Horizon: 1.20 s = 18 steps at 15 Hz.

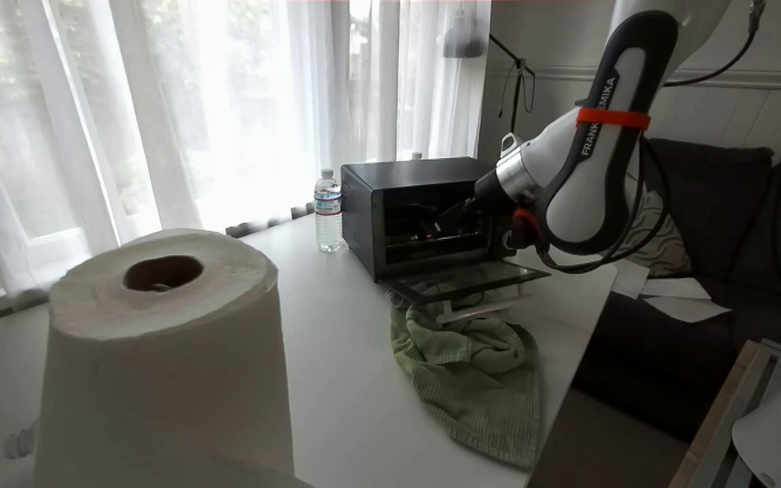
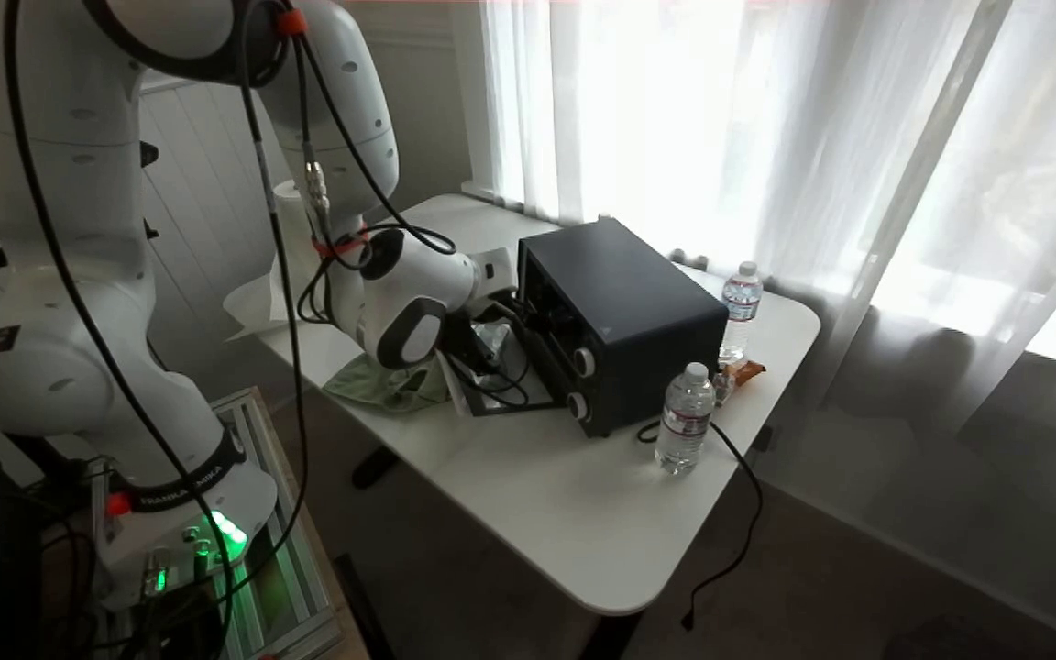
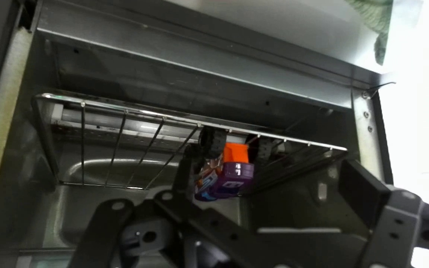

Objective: Remove the toy car from the microwave and put it on the table

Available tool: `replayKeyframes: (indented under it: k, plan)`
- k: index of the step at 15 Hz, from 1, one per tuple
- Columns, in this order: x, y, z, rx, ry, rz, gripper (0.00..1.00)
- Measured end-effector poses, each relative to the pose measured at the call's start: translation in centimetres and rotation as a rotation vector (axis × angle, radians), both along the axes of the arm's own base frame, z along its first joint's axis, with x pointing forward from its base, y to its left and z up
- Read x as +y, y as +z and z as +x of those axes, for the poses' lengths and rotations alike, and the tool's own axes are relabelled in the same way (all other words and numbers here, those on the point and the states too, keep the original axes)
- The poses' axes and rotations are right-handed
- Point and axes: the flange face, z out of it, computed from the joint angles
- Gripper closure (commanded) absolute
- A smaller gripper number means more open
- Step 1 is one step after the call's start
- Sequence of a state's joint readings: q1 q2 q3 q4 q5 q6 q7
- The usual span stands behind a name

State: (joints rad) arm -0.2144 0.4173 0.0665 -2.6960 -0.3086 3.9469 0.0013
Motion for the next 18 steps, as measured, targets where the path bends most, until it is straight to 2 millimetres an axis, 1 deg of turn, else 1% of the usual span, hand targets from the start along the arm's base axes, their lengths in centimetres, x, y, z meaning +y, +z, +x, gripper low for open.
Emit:
replayKeyframes:
  k: [7, 14, 15, 17, 18]
  plan:
    - [0.1, -0.6, 1.0, -0.112, -0.024, 0.036, 0.0]
    - [0.8, -1.6, 2.5, -0.14, -0.077, 0.05, 0.0]
    - [0.9, -1.7, 2.7, -0.141, -0.083, 0.05, 0.1]
    - [1.1, -1.9, 3.1, -0.143, -0.091, 0.053, 0.34]
    - [1.1, -2.0, 3.3, -0.144, -0.096, 0.055, 0.41]
